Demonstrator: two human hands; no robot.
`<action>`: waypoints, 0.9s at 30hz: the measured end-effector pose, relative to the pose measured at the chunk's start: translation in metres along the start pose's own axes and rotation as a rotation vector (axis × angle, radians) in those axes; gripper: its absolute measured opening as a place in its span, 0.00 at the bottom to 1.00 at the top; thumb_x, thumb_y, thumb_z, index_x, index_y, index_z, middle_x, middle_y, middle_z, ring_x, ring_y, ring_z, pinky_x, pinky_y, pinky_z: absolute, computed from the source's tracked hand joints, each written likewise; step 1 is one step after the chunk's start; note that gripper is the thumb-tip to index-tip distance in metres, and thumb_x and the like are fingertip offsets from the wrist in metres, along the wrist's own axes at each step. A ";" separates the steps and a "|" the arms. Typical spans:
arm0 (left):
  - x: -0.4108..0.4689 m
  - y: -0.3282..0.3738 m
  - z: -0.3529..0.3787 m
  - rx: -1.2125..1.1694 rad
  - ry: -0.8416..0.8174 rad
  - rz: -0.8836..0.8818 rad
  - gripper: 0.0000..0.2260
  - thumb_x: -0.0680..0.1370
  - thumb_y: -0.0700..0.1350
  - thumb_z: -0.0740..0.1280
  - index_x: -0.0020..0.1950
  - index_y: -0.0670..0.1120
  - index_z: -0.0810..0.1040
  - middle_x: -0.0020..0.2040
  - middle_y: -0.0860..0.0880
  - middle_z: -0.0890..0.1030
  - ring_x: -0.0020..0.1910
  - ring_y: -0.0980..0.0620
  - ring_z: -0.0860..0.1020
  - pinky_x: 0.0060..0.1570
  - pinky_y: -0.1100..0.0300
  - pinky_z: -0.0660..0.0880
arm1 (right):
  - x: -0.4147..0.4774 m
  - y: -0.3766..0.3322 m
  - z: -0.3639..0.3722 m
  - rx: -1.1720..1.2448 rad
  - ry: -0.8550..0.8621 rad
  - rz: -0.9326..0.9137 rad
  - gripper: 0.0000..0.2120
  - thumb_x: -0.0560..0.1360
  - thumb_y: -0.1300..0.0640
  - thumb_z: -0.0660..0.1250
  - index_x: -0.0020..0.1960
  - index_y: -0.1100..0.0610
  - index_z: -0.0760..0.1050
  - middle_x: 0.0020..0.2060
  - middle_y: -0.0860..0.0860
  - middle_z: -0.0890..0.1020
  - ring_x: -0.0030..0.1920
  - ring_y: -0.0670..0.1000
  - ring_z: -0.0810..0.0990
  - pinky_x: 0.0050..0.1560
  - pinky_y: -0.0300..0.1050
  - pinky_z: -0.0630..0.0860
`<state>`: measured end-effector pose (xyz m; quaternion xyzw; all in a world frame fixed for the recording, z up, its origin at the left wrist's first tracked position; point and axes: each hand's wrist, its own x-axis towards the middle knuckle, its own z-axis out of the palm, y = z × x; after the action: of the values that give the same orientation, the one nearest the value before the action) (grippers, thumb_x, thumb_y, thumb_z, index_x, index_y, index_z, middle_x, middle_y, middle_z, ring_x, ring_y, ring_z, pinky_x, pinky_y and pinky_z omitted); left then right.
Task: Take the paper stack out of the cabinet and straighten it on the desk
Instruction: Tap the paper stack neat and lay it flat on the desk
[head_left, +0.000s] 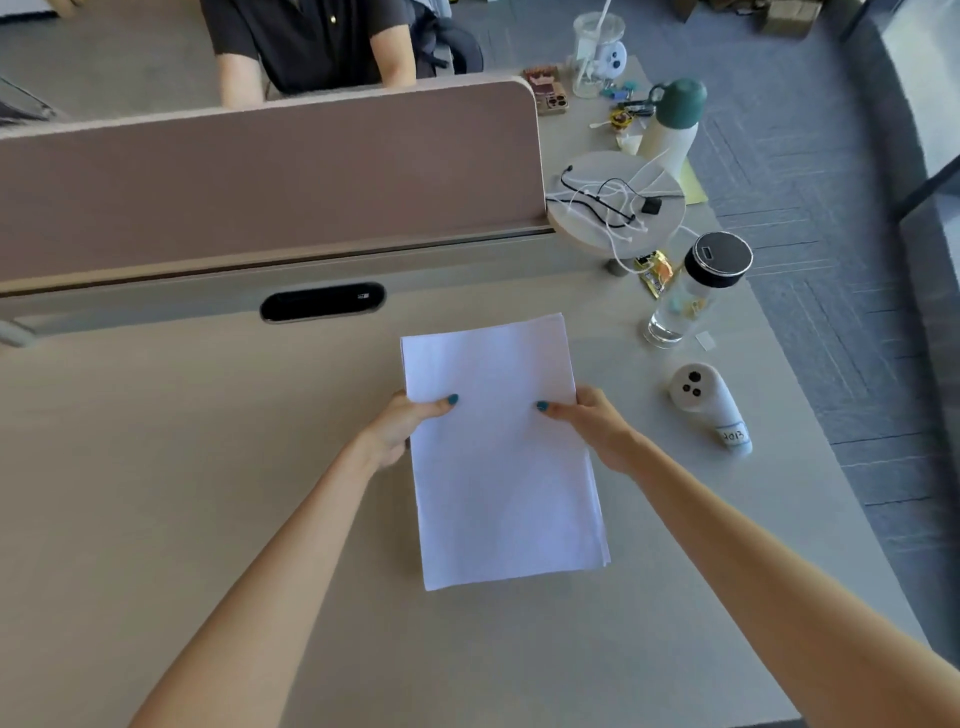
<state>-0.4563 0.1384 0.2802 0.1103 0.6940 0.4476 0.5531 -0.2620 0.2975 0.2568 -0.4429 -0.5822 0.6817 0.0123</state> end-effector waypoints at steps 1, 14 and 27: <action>0.010 -0.003 -0.001 0.000 0.020 -0.014 0.06 0.76 0.44 0.71 0.51 0.52 0.79 0.49 0.56 0.83 0.55 0.52 0.80 0.47 0.62 0.76 | 0.006 0.003 0.004 -0.013 0.031 0.007 0.12 0.73 0.60 0.68 0.52 0.66 0.79 0.49 0.59 0.84 0.48 0.58 0.83 0.54 0.55 0.79; 0.067 -0.029 -0.031 0.476 0.361 0.130 0.11 0.74 0.52 0.68 0.39 0.46 0.73 0.33 0.52 0.75 0.32 0.50 0.74 0.31 0.61 0.66 | 0.040 0.018 0.025 -0.677 0.361 -0.036 0.08 0.75 0.56 0.65 0.42 0.59 0.68 0.35 0.55 0.74 0.39 0.58 0.71 0.35 0.46 0.64; -0.009 -0.075 -0.006 0.402 0.590 0.150 0.13 0.77 0.43 0.65 0.60 0.42 0.72 0.48 0.54 0.76 0.47 0.50 0.77 0.43 0.58 0.70 | -0.036 0.057 0.035 -0.689 0.315 -0.181 0.17 0.75 0.61 0.64 0.62 0.59 0.65 0.59 0.55 0.73 0.61 0.57 0.72 0.53 0.50 0.73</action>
<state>-0.4321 0.0866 0.2307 0.1336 0.8879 0.3539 0.2618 -0.2331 0.2327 0.2303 -0.4672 -0.8048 0.3659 0.0124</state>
